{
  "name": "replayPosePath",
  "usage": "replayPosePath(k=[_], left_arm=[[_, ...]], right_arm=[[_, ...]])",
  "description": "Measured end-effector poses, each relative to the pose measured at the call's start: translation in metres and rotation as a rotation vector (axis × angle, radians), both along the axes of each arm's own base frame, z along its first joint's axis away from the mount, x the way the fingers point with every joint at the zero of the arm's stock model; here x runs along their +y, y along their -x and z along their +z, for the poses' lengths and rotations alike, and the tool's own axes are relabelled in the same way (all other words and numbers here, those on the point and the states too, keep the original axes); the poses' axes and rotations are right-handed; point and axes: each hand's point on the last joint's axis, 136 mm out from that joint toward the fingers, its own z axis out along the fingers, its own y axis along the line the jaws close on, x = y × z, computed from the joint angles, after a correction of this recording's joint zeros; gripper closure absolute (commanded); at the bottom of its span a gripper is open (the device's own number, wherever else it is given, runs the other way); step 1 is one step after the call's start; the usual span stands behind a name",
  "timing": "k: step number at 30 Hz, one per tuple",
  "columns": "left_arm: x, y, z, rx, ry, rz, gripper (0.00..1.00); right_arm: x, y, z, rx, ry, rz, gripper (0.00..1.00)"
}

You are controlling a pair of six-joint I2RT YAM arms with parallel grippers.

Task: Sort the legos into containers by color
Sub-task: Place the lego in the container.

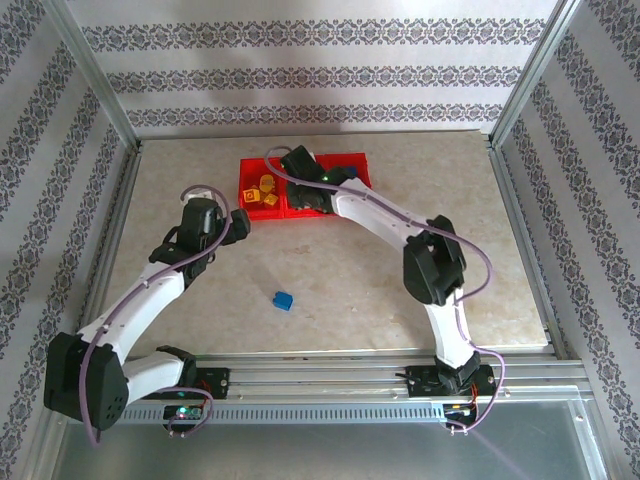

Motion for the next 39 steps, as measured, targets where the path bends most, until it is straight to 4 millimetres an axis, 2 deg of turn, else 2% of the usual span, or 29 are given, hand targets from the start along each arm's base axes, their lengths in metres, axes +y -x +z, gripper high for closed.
replayPosePath(k=[4, 7, 14, 19, 27, 33, 36, 39], left_arm=[[0.001, 0.005, -0.003, 0.008, -0.001, 0.0, 0.0], [0.001, 0.007, -0.004, 0.013, 0.0, -0.003, 0.0], [-0.003, 0.014, -0.015, 0.044, 0.027, -0.021, 0.0], [-0.01, 0.018, -0.019, 0.054, 0.058, -0.05, 0.0], [-0.023, 0.027, -0.021, 0.061, 0.097, -0.109, 0.0], [-0.047, 0.039, -0.031, 0.092, 0.099, -0.193, 0.0], [-0.061, 0.044, -0.031, 0.094, 0.095, -0.241, 0.0], [-0.073, 0.049, -0.033, 0.101, 0.089, -0.282, 0.0]], right_arm=[[0.004, -0.032, -0.019, 0.008, -0.008, -0.007, 0.67], [0.005, -0.047, -0.032, 0.021, -0.021, -0.014, 0.66], [0.006, -0.07, -0.055, 0.05, -0.053, -0.017, 0.61], [0.01, -0.076, -0.069, 0.069, -0.064, -0.011, 0.49], [0.012, -0.077, -0.066, 0.074, -0.08, -0.002, 0.45], [0.01, -0.073, -0.064, 0.08, -0.077, 0.0, 0.43], [0.006, -0.067, -0.052, 0.077, -0.077, 0.004, 0.4], [0.001, -0.059, -0.029, 0.053, -0.085, 0.006, 0.36]])
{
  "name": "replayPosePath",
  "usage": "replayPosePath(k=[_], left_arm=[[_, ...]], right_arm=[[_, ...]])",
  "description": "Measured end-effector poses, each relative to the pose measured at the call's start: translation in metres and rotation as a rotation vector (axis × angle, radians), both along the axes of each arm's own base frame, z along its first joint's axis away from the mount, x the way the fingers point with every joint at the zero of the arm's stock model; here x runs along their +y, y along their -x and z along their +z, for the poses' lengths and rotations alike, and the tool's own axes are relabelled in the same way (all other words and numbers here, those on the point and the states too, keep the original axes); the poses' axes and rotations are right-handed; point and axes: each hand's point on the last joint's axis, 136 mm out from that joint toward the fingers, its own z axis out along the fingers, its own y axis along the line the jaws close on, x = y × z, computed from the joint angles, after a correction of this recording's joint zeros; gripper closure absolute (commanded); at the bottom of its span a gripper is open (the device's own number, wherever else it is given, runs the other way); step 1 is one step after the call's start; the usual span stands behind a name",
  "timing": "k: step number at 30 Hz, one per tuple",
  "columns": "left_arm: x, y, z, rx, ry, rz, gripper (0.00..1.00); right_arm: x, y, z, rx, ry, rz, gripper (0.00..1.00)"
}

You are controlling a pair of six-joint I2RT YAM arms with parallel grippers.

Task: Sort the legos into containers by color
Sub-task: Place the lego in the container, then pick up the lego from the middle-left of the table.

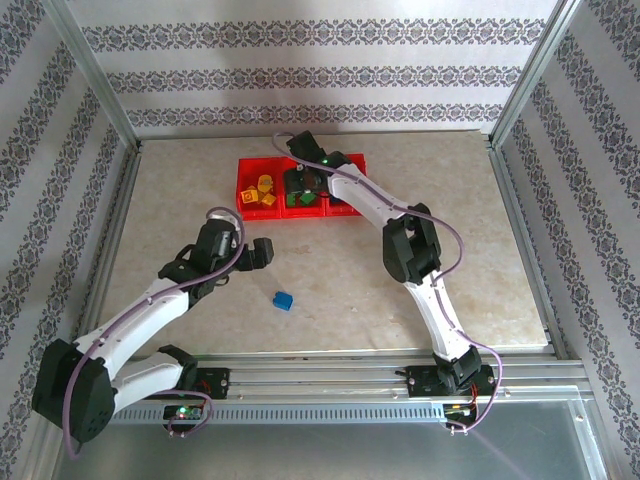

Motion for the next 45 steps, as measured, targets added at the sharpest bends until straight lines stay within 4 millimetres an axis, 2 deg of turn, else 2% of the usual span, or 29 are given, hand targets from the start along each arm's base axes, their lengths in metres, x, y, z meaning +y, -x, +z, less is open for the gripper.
replayPosePath(k=[6, 8, 11, 16, 19, 23, 27, 31, 38, 45], left_arm=[[-0.015, 0.006, -0.01, 0.029, -0.016, -0.052, 0.0], [-0.02, 0.009, -0.013, 0.037, -0.024, -0.071, 0.0], [-0.029, 0.014, -0.02, 0.056, -0.04, -0.107, 0.0], [-0.04, 0.027, -0.036, 0.109, -0.085, -0.165, 0.01], [-0.049, 0.038, -0.046, 0.144, -0.12, -0.206, 0.03], [-0.06, 0.054, -0.06, 0.201, -0.176, -0.262, 0.09], [-0.072, 0.067, -0.07, 0.245, -0.237, -0.316, 0.1], [-0.08, 0.075, -0.082, 0.292, -0.312, -0.349, 0.1], [-0.071, 0.08, -0.103, 0.373, -0.398, -0.309, 0.14], [-0.071, 0.08, -0.109, 0.398, -0.406, -0.288, 0.22]], right_arm=[[-0.016, 0.02, 0.048, -0.071, -0.035, -0.015, 0.24], [-0.024, 0.029, 0.055, -0.085, -0.037, -0.025, 0.18], [-0.038, 0.044, 0.051, -0.079, -0.027, -0.048, 0.02], [-0.067, 0.073, 0.026, -0.036, 0.021, -0.104, 0.02], [-0.084, 0.092, 0.019, -0.021, 0.044, -0.138, 0.02], [-0.101, 0.117, 0.021, -0.032, 0.064, -0.174, 0.02], [-0.119, 0.136, 0.024, -0.05, 0.074, -0.222, 0.02], [-0.139, 0.152, 0.017, -0.05, 0.098, -0.274, 0.02], [-0.155, 0.161, 0.017, -0.066, 0.11, -0.327, 0.02], [-0.157, 0.16, 0.021, -0.077, 0.101, -0.344, 0.02]])
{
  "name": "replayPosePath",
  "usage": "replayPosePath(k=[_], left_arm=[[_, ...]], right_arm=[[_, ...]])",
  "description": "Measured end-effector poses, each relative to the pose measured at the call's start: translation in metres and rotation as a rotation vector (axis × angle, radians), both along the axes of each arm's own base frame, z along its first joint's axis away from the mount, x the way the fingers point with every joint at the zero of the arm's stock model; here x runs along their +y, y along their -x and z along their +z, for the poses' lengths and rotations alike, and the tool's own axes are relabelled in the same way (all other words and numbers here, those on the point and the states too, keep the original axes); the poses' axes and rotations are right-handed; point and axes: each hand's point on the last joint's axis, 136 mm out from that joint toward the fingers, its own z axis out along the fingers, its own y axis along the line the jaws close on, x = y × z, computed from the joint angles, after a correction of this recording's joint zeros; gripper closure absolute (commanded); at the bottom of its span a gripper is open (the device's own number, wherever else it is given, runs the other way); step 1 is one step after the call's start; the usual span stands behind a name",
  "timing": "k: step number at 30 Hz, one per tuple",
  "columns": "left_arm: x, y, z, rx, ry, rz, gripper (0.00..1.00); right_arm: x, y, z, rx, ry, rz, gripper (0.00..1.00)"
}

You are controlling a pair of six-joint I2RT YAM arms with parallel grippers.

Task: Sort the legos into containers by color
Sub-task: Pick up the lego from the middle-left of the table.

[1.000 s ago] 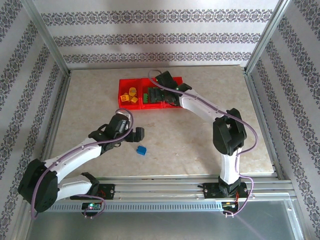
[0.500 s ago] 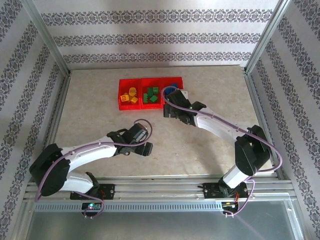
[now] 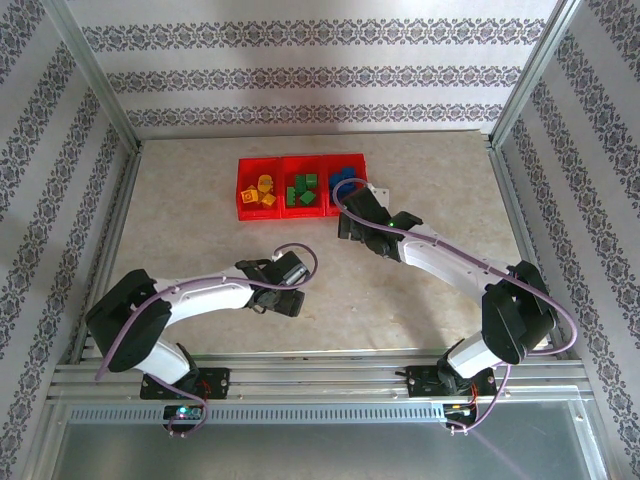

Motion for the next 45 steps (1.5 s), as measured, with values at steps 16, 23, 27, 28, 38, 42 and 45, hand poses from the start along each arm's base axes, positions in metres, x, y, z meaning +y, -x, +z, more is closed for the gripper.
replayPosePath(k=[16, 23, 27, 28, 38, 42, 45], left_arm=[[-0.002, 0.0, -0.009, 0.037, -0.026, 0.008, 0.49], [-0.005, -0.002, -0.008, 0.035, -0.024, 0.008, 0.6], [-0.005, -0.003, -0.008, 0.035, -0.023, 0.008, 0.6], [-0.005, -0.003, -0.008, 0.035, -0.023, 0.007, 0.6], [-0.02, -0.018, 0.01, -0.01, 0.011, 0.0, 0.6], [-0.034, -0.034, 0.028, -0.062, 0.039, -0.012, 0.61], [-0.047, -0.051, 0.041, -0.103, 0.062, -0.02, 0.6]], right_arm=[[-0.001, 0.0, 0.0, -0.001, 0.0, -0.005, 0.02], [-0.001, 0.0, 0.0, -0.001, -0.005, -0.011, 0.02], [-0.001, 0.0, 0.0, -0.002, -0.01, -0.018, 0.02], [-0.001, 0.0, 0.0, -0.001, -0.011, -0.019, 0.02], [-0.005, 0.0, 0.001, -0.005, -0.004, -0.039, 0.02], [-0.014, 0.003, 0.004, -0.025, 0.0, -0.08, 0.02], [-0.026, 0.01, 0.008, -0.044, -0.002, -0.119, 0.02]])
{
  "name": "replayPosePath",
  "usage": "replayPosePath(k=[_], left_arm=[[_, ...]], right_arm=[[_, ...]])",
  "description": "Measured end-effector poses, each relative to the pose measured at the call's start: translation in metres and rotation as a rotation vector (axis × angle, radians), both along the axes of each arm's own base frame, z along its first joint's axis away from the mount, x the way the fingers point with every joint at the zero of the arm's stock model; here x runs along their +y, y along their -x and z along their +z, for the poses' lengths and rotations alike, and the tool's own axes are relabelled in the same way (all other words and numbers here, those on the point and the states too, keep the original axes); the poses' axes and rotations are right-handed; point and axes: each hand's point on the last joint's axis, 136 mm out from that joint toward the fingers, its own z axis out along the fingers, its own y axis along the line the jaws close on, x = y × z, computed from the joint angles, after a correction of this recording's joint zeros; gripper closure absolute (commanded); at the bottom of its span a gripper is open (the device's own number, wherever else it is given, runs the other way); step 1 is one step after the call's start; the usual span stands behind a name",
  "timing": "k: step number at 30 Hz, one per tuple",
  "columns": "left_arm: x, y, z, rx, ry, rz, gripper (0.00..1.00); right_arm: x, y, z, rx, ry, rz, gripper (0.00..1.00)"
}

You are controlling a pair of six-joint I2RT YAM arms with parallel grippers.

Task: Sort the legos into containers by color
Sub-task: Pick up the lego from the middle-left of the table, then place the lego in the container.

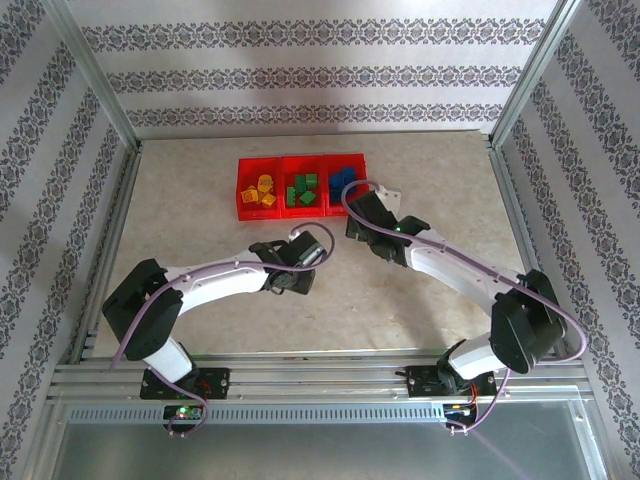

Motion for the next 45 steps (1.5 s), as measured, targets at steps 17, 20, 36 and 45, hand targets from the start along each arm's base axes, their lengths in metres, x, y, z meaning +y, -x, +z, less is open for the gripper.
replayPosePath(k=[17, 20, 36, 45], left_arm=[[-0.051, -0.14, 0.081, -0.255, 0.11, -0.025, 0.61], [-0.056, -0.162, 0.089, -0.281, 0.119, -0.027, 0.61], [-0.051, -0.267, 0.114, -0.396, 0.151, 0.034, 0.61], [-0.051, -0.295, 0.097, -0.392, 0.141, 0.046, 0.61]], right_arm=[[-0.06, 0.037, -0.002, -0.05, -0.024, -0.159, 0.02], [-0.064, 0.043, -0.004, -0.053, -0.032, -0.17, 0.02], [-0.074, 0.056, -0.011, -0.045, -0.048, -0.197, 0.02], [-0.073, 0.056, -0.015, -0.034, -0.045, -0.198, 0.02]])
